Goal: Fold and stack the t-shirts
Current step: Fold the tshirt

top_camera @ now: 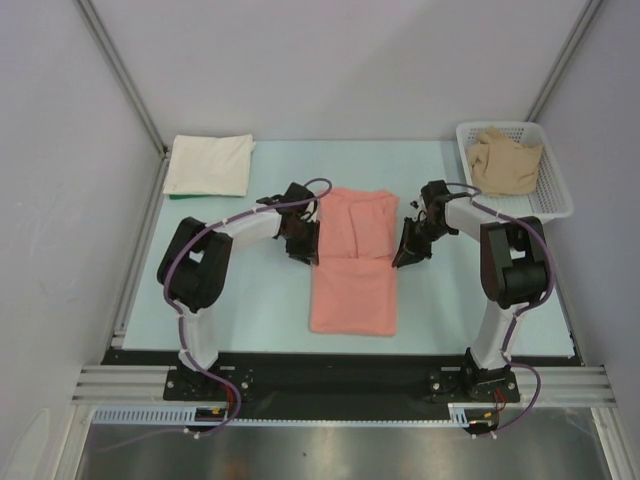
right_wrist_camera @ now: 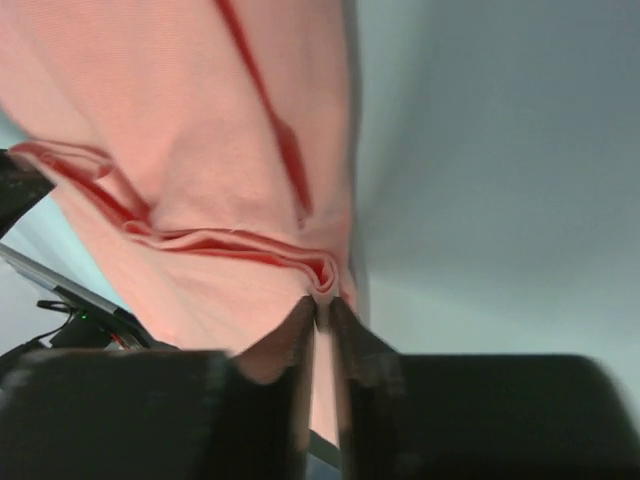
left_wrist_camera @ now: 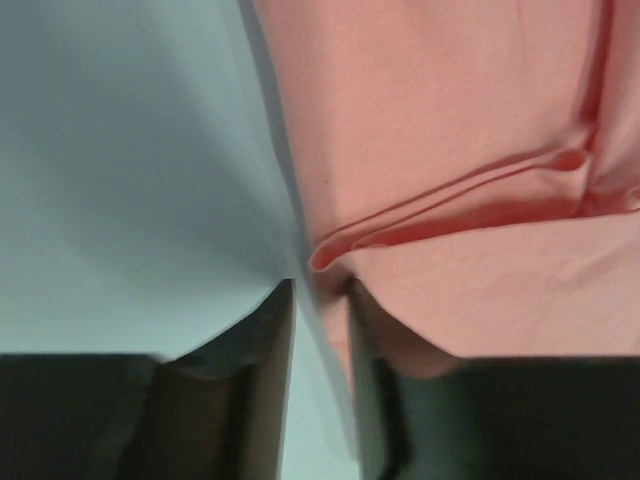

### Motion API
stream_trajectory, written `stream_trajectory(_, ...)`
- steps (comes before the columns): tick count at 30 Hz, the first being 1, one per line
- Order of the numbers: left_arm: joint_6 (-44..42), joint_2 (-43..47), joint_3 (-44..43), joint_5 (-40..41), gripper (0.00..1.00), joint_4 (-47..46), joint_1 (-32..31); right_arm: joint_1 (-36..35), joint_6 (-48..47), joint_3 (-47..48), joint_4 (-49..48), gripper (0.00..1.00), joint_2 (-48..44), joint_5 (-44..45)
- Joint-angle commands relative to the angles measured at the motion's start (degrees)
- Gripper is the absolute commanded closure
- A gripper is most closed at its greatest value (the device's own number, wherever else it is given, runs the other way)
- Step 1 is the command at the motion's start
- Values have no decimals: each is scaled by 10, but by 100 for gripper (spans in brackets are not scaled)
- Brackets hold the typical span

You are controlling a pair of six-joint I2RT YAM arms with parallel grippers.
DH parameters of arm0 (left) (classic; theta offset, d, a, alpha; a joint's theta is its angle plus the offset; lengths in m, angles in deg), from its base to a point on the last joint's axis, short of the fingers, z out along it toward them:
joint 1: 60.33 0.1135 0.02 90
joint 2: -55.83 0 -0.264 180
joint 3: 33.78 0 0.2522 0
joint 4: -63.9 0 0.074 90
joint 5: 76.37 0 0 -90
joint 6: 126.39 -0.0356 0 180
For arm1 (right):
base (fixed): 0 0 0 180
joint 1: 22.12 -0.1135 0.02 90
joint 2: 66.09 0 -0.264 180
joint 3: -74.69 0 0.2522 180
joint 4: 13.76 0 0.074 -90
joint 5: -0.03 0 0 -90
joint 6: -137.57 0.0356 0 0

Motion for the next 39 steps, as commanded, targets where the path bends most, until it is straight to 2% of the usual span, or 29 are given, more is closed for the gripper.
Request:
stream_trajectory(1,-11,14,-14,46,57,22,8,1,-18,19,29,79,6,39)
stream_trajectory(2,-12,24,-12,51,49,25,8,4,-18,19,35,70,1,44)
stream_trajectory(3,-15,46,-9,57,40,29,8,4,-22,23,46,57,-4,58)
stream_trajectory(4,-16,63,-6,64,34,38,8,2,-22,24,69,49,-25,71)
stream_trajectory(5,-19,80,1,65,30,44,4,-6,-23,25,81,36,-41,85)
stream_trajectory(8,-21,156,15,51,30,62,-12,-38,-20,10,114,24,-118,124)
stream_trajectory(10,-15,214,56,7,37,39,-21,-87,9,-22,115,21,-150,98)
stream_trajectory(11,-8,231,75,-50,41,27,-29,-108,25,-38,107,22,-175,81)
stream_trajectory(12,10,243,122,-78,56,12,-34,-149,45,-54,93,27,-185,42)
stream_trajectory(14,49,262,177,-142,65,-66,-45,-194,113,-103,24,32,-210,12)
stream_trajectory(15,65,263,229,-186,75,-94,-49,-212,134,-115,1,38,-215,1)
stream_trajectory(16,82,262,251,-203,81,-141,-51,-245,149,-123,-35,42,-215,-1)
stream_trajectory(17,115,260,288,-215,87,-164,-55,-256,181,-137,-49,52,-210,-4)
stream_trajectory(19,133,260,313,-231,90,-210,-59,-282,200,-148,-85,67,-204,-16)
stream_trajectory(20,143,259,330,-228,92,-217,-62,-290,209,-156,-91,78,-201,-16)
stream_trajectory(22,143,256,340,-225,94,-224,-64,-293,213,-171,-119,88,-186,-36)
stream_trajectory(23,143,255,350,-222,94,-229,-64,-293,214,-178,-129,98,-178,-48)
stream_trajectory(30,147,232,362,-220,96,-249,-65,-298,211,-182,-180,100,-110,-111)
stream_trajectory(36,157,257,351,-207,96,-230,-83,-298,197,-173,-183,100,-62,-128)
stream_trajectory(39,149,217,335,-194,98,-221,-93,-299,193,-178,-183,100,-53,-128)
